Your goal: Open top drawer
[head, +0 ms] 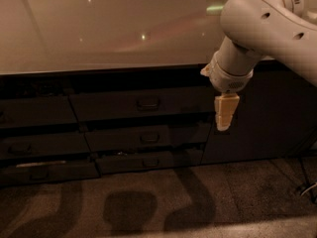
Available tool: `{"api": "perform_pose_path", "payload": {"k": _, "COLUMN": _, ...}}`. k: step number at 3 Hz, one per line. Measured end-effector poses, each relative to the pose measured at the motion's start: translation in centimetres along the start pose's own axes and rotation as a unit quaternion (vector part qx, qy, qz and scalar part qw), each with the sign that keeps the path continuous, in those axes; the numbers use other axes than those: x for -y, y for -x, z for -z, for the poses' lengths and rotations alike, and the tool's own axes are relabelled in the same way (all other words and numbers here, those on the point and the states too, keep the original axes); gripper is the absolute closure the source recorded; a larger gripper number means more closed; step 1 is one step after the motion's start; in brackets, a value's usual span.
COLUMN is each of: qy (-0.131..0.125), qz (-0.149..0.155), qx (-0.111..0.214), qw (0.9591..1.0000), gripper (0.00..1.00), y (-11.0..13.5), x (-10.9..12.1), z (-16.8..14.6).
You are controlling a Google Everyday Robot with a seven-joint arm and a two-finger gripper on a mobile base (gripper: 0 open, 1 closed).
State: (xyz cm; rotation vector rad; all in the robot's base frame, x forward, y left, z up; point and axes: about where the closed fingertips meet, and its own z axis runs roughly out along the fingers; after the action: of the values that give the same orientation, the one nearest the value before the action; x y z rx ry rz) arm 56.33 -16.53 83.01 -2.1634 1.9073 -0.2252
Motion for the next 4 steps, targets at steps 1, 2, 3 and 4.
{"api": "perform_pose_path", "payload": {"k": 1, "qy": -0.001, "qz": -0.001, "qx": -0.004, "qw": 1.0000, "gripper": 0.00, "y": -0.1, "x": 0.1, "z": -0.2}}
{"api": "perform_pose_path", "payload": {"k": 2, "qy": -0.007, "qz": -0.011, "qx": -0.041, "qw": 0.9991, "gripper": 0.00, "y": -1.5, "x": 0.7, "z": -1.9}}
{"api": "perform_pose_path", "payload": {"k": 3, "qy": 0.000, "qz": -0.013, "qx": -0.066, "qw": 0.9977, "gripper": 0.00, "y": -3.4, "x": 2.3, "z": -4.8}}
{"api": "perform_pose_path", "payload": {"k": 4, "qy": 0.000, "qz": -0.013, "qx": -0.066, "qw": 0.9977, "gripper": 0.00, "y": -3.4, "x": 2.3, "z": -4.8}}
